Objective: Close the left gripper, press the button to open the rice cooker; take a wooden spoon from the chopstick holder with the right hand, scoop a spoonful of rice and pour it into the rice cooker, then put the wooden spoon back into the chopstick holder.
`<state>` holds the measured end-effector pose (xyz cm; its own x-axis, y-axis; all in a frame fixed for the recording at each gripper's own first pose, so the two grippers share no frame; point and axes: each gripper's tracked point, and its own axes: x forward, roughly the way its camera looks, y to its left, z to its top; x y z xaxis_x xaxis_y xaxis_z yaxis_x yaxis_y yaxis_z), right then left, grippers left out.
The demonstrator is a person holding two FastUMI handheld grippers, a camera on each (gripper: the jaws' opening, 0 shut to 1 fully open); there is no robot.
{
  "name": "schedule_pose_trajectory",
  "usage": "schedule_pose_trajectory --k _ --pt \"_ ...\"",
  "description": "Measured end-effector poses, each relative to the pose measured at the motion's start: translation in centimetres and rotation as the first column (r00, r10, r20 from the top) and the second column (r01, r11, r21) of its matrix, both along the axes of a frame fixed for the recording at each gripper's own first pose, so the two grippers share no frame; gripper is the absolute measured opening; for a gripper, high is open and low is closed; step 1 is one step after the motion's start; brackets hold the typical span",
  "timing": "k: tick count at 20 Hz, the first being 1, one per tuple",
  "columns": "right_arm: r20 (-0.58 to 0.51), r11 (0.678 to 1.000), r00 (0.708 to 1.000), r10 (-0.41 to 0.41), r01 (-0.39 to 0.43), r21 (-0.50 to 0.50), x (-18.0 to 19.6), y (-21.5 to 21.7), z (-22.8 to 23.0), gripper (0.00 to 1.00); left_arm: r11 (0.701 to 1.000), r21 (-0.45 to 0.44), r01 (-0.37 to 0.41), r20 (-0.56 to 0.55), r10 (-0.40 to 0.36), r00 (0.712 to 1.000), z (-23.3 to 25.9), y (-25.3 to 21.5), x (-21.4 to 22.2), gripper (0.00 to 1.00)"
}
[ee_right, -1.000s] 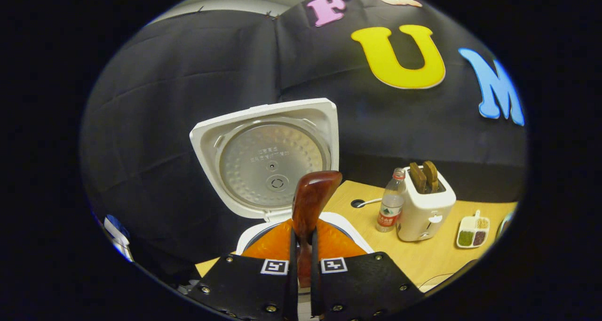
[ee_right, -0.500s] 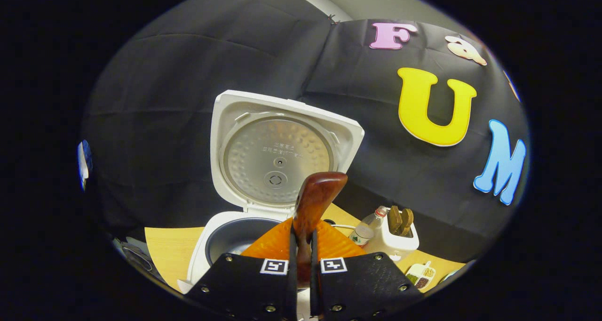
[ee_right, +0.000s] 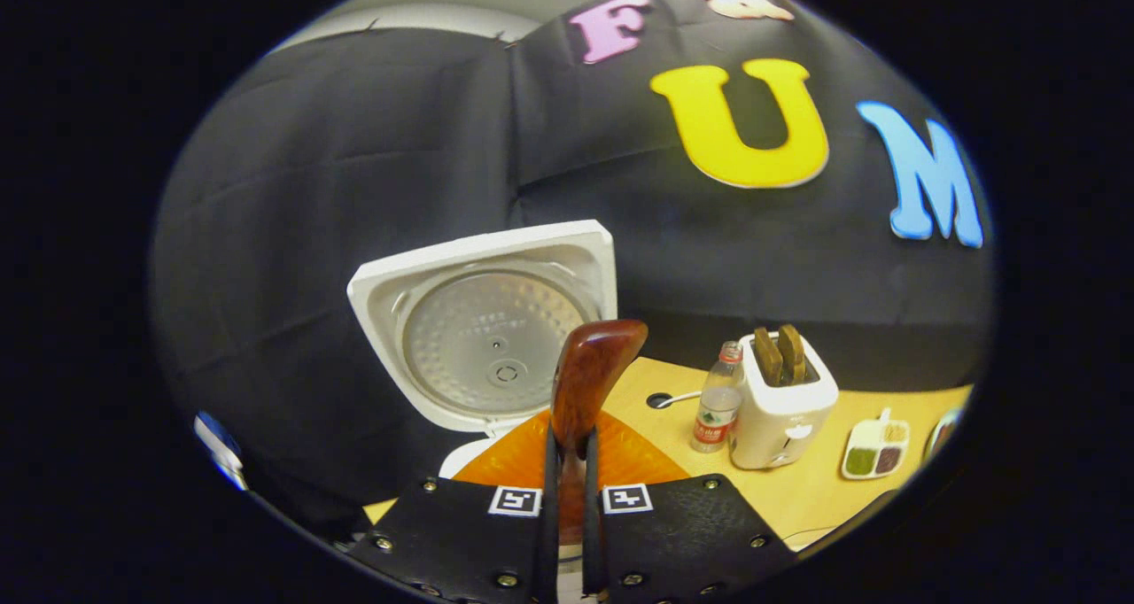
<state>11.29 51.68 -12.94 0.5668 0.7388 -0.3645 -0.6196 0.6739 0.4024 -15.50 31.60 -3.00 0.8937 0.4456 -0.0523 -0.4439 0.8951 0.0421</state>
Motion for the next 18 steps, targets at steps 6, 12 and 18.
schedule_pose_trajectory --k 6,12,18 --pt "-0.214 0.962 0.973 -0.083 0.134 0.237 1.2 -5.0 3.0 0.11 0.999 -0.004 0.05 0.02 -0.05 0.999 0.8 -2.0 2.2 0.94" --pt "-0.275 0.913 0.944 -0.181 0.266 0.31 2.9 -13.2 4.5 0.11 0.991 0.003 0.137 0.037 -0.137 0.99 1.9 -5.4 5.7 0.94" --pt "-0.255 0.892 0.925 -0.282 0.35 0.285 3.3 -21.4 5.0 0.11 0.97 -0.012 0.244 0.069 -0.243 0.968 2.6 -10.6 9.4 0.95"
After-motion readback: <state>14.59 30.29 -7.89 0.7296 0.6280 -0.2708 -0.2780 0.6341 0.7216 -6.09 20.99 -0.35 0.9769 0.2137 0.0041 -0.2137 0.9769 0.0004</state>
